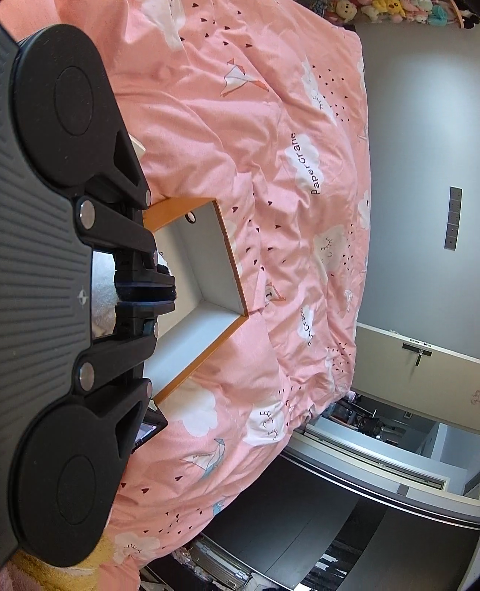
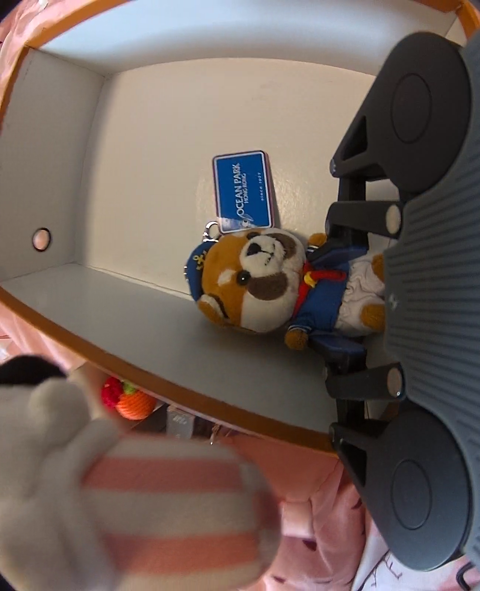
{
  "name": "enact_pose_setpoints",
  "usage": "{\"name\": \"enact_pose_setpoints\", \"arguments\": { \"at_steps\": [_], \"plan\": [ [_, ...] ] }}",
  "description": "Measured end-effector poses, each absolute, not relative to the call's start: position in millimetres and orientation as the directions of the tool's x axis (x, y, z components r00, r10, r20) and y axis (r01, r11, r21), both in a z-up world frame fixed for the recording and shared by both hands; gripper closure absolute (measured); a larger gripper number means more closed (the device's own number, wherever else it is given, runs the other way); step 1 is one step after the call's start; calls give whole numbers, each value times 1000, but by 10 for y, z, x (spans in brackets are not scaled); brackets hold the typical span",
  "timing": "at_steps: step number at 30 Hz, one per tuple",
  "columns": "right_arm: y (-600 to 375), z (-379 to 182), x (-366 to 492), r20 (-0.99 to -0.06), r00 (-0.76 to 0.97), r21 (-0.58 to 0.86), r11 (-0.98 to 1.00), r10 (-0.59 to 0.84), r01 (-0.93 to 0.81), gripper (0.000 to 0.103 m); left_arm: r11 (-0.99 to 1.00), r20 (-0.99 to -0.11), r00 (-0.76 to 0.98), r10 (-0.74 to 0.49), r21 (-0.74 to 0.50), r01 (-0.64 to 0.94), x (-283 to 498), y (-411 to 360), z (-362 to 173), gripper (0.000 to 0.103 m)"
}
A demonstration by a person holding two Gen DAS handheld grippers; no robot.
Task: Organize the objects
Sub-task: 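Carry the white plush in the left gripper into the shoebox and release it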
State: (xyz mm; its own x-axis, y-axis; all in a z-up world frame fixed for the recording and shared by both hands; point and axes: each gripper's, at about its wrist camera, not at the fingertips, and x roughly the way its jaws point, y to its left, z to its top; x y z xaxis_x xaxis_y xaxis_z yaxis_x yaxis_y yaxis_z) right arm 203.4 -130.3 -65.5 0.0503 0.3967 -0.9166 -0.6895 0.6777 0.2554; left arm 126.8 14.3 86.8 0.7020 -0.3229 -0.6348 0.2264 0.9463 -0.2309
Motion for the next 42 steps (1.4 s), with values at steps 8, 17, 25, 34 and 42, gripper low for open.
{"name": "enact_pose_setpoints", "arguments": {
  "at_steps": [8,17,25,34,42],
  "plan": [
    [-1636,-135,2045,-890,138,219,671,435,-708,44,920,-632,669,-391,-262,291,1428,-91,815,96],
    [-1926,44,2007,-912,185,121,671,366,-731,38,873,-681,547,-487,-373,314,1746,-487,296,96],
    [-2144,-7,2052,-911,166,155,686,378,-711,38,838,-737,399,-545,-480,258,1976,-634,-199,97],
    [-1996,-210,2196,-902,145,197,686,407,-700,38,868,-796,347,-496,-454,200,2103,-655,-417,97],
    [-1788,-419,2326,-896,144,232,720,419,-654,34,887,-831,314,-458,-448,111,2299,-594,-551,94]
  ]
}}
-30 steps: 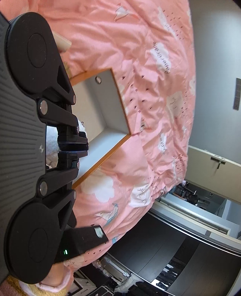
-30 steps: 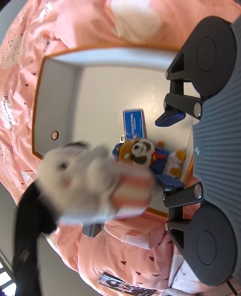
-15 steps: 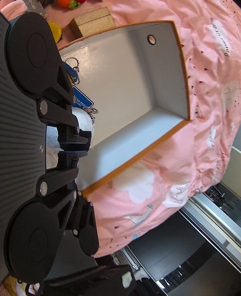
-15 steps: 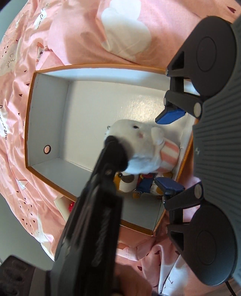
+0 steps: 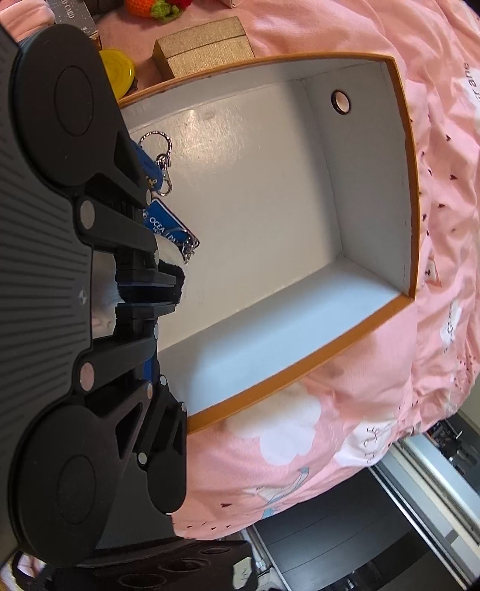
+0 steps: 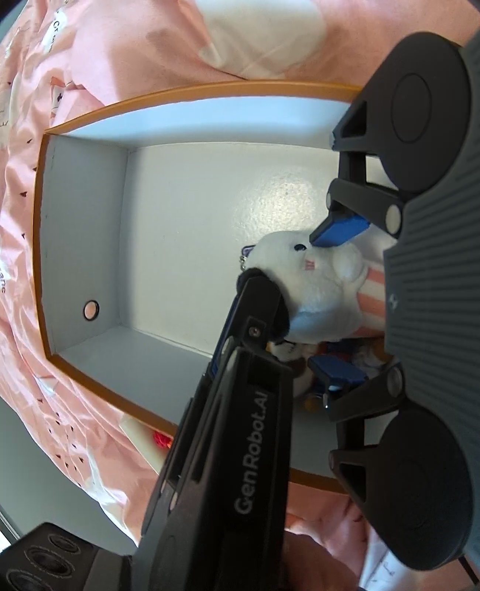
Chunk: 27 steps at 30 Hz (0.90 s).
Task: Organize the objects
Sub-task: 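Carry the white plush in the left gripper into the shoebox and release it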
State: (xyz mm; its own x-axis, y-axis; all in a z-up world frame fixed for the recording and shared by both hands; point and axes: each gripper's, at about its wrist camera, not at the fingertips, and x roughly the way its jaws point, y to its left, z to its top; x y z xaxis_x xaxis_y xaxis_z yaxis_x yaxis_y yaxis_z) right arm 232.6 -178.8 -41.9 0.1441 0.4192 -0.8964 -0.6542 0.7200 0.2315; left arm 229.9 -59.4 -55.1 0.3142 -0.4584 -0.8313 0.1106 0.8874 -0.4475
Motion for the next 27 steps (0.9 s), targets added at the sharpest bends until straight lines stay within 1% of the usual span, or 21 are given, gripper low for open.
{"name": "enact_pose_setpoints", "arguments": {
  "at_steps": [2,3,4,5,7,8,9,13,14,16,21,26,27],
  "plan": [
    [-1775,-454,2359,-896,162,225,737,413,-637,34,882,-828,312,-466,-461,96,2325,-554,-577,91],
    [-1769,-478,2376,-898,166,221,746,407,-628,35,877,-823,309,-476,-472,91,2331,-532,-587,88],
    [-1760,-514,2395,-905,165,215,756,392,-618,39,869,-818,303,-489,-488,84,2334,-507,-595,88],
    [-1762,-540,2409,-906,159,223,761,393,-610,39,862,-813,301,-498,-501,74,2333,-480,-597,86],
    [-1762,-538,2414,-905,154,231,763,396,-604,43,865,-813,313,-491,-496,70,2309,-426,-572,76],
    [-1755,-523,2405,-908,152,225,759,391,-611,44,878,-823,319,-470,-474,72,2287,-411,-553,66],
    [-1751,-505,2389,-910,151,216,751,387,-623,45,886,-828,324,-458,-457,83,2258,-403,-531,63],
    [-1747,-481,2361,-910,149,210,741,386,-638,47,875,-805,348,-480,-468,124,2106,-340,-414,63],
    [-1744,-475,2364,-908,140,224,740,395,-634,47,876,-801,360,-478,-465,128,2067,-317,-387,63],
    [-1762,-450,2383,-894,90,301,737,439,-605,49,881,-792,394,-466,-456,125,2002,-253,-323,63],
    [-1739,-529,2410,-908,100,280,766,407,-578,49,881,-772,446,-454,-463,95,1934,-92,-189,63],
    [-1673,-542,2342,-914,132,238,770,384,-592,48,894,-758,493,-427,-437,102,1860,-39,-51,63],
    [-1670,-529,2323,-912,143,230,770,383,-595,47,900,-758,503,-416,-423,106,1829,-33,-20,63]
  ]
}}
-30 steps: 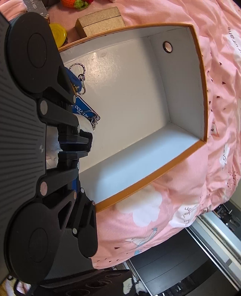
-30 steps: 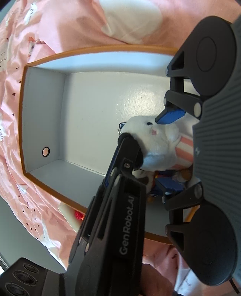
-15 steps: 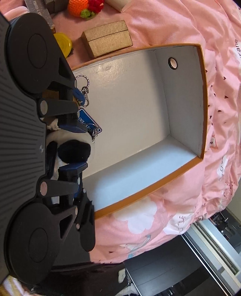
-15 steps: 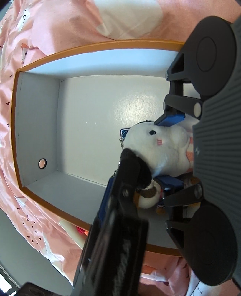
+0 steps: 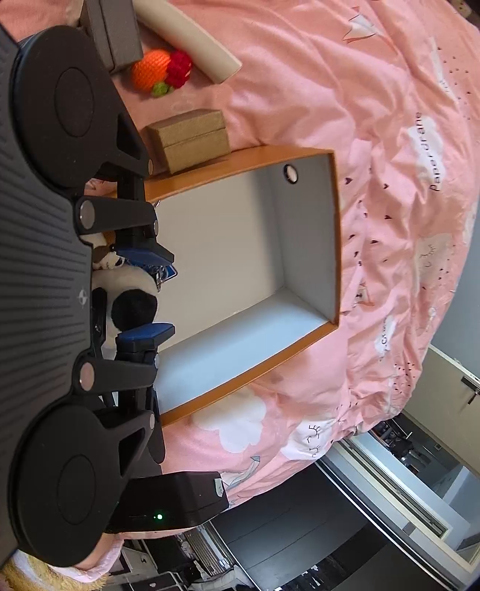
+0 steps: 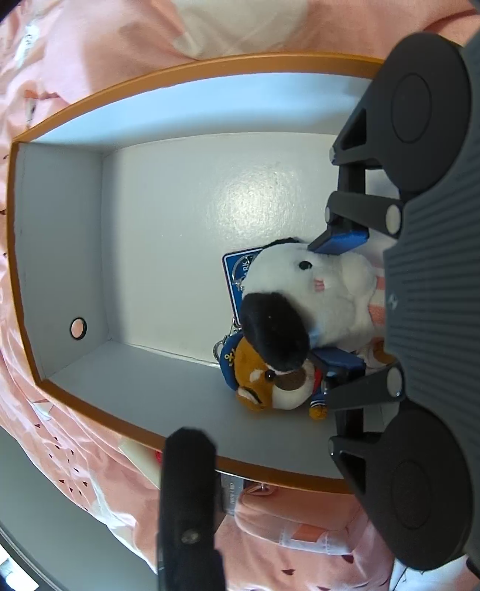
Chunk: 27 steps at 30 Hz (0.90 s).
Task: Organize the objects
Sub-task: 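Carry the white plush in the left gripper into the shoebox and release it, then grasp the pink backpack strap with the right gripper and lift it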
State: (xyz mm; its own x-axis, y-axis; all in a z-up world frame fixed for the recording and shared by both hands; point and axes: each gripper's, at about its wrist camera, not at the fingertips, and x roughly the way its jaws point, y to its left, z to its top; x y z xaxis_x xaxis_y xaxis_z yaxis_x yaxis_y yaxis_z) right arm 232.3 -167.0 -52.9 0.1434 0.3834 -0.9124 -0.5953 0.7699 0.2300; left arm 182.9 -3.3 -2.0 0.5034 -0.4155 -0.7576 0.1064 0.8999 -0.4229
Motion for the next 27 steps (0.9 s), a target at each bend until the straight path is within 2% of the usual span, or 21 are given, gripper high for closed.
{"name": "enact_pose_setpoints", "arguments": {
  "at_steps": [3,9,15,18,22,25,27],
  "plan": [
    [-1686,-509,2251,-904,184,209,774,387,-598,40,918,-757,535,-376,-382,106,1737,-3,59,62],
    [-1738,-342,2060,-869,338,118,815,361,-567,36,937,-746,585,-319,-342,76,1490,158,214,56],
    [-1788,91,1624,-735,515,116,829,442,-546,36,954,-741,630,-232,-299,0,1154,387,410,56],
    [-1704,207,1379,-687,561,100,824,463,-557,37,955,-760,619,-196,-290,-54,999,499,393,56],
    [-1534,233,1122,-650,604,62,824,461,-563,49,933,-806,561,-185,-323,-156,860,614,168,56],
    [-1419,212,929,-633,603,52,804,485,-592,49,908,-819,549,-169,-346,-236,771,693,1,55],
    [-1347,216,830,-634,585,49,781,506,-622,49,913,-826,549,-126,-313,-262,699,715,-60,55]
  ]
}}
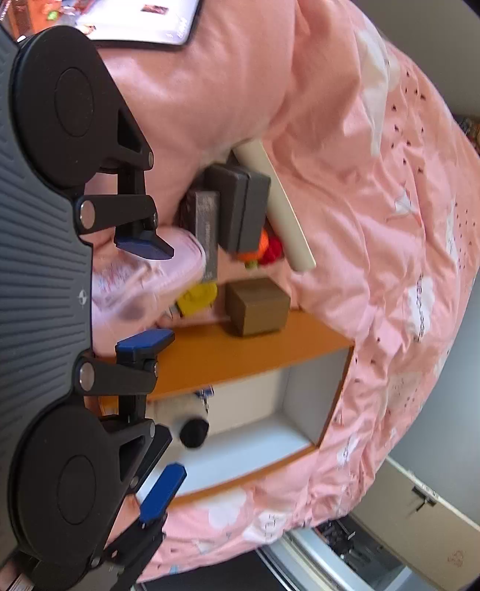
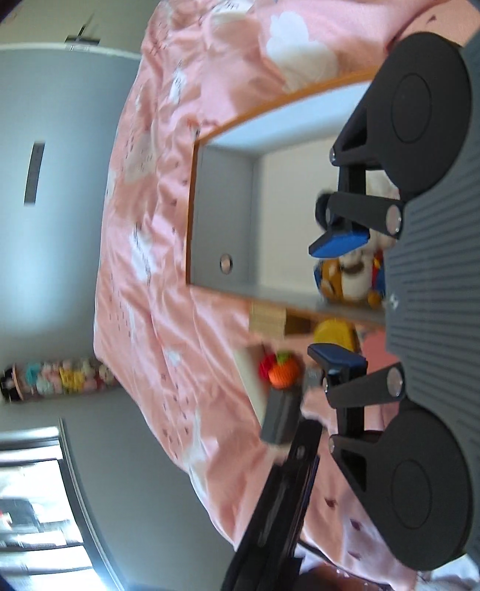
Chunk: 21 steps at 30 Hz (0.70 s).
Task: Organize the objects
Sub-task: 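Grasp the pink backpack strap with the right gripper and lift it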
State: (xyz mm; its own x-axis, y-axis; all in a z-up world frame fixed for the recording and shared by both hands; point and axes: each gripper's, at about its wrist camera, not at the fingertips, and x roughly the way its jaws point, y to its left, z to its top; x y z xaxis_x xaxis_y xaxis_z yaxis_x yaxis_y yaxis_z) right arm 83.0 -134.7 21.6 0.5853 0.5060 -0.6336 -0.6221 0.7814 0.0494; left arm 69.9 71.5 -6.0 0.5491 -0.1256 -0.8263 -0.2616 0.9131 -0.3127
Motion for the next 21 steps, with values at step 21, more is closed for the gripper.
{"name": "enact_pose_setpoints", "arguments": {
  "at_steps": [21],
  "plan": [
    [-304,-109,429,-780,481,-244,512,401,-823,52,978,-881,471,36,-66,-197,443,775,-337,59]
  ]
}}
